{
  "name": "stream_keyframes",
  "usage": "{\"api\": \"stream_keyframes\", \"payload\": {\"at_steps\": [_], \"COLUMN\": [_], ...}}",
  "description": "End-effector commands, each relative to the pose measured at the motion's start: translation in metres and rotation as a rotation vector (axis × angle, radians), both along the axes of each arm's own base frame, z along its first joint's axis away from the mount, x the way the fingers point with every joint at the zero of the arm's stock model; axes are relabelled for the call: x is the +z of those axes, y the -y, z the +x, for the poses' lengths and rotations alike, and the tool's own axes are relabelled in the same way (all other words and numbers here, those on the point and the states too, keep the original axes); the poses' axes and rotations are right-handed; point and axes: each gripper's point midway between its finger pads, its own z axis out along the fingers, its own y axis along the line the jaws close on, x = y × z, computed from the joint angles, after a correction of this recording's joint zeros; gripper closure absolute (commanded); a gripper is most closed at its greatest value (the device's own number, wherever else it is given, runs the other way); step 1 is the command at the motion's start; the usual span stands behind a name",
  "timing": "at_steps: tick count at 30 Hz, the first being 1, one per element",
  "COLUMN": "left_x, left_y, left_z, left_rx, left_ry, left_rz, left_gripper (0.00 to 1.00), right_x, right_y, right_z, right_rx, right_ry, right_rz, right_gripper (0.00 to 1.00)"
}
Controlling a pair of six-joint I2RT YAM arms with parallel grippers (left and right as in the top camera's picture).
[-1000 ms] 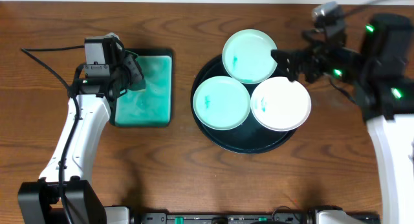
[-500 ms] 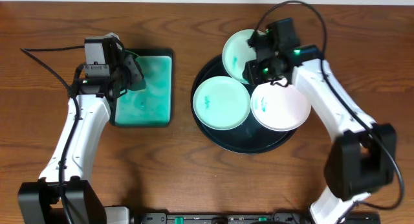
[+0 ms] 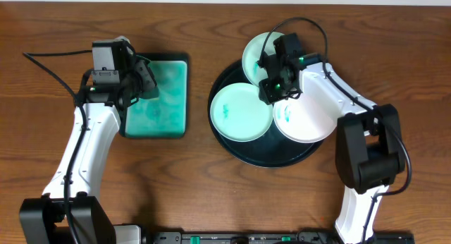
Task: Clean dirty plates on tray and stack at the side
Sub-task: 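Reach right gripper to the black tray and grip the pale green plate rim, then carry the sponge with left gripper onto the held pale green plate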
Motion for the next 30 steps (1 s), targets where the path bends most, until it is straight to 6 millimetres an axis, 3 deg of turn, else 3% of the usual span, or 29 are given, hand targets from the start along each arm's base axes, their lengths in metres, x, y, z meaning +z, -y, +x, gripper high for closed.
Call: {"api": "stream_keyframes", "payload": {"at_steps": [1,5,13,22,30], "left_x": [0.004,0.004,0.004,0.004,0.01], "left_y": [-0.001,-0.001,-0.001,-0.001,0.004], "left_z": [-0.001,-0.001,-0.001,-0.001,0.004], "left_rx": [0.001,0.001,0.001,0.001,0.01], "left_ry": [0.009,0.01,0.009,0.01,0.034], "left_rz": [0.0,0.0,0.0,0.0,-0.052], "left_gripper": [0.93,0.93,0.93,0.93,0.93], "right_x": [0.002,-0.002,-0.022,-0.026,-0.027], "right_y": [-0.005,0.005,0.006,0.007,0.007], "right_z": [0.003,0.001,-0.006,-0.008,-0.01], "right_rx": [0.035,0.026,0.032,0.032,0.034], "right_ry": [0.022,0.017,-0.033,-0.049,-0.054], "right_rz": [-0.006,-0.063,-0.075,-0.076,-0.077], "right_gripper": [0.61,0.61,0.67,0.92,0.94]}}
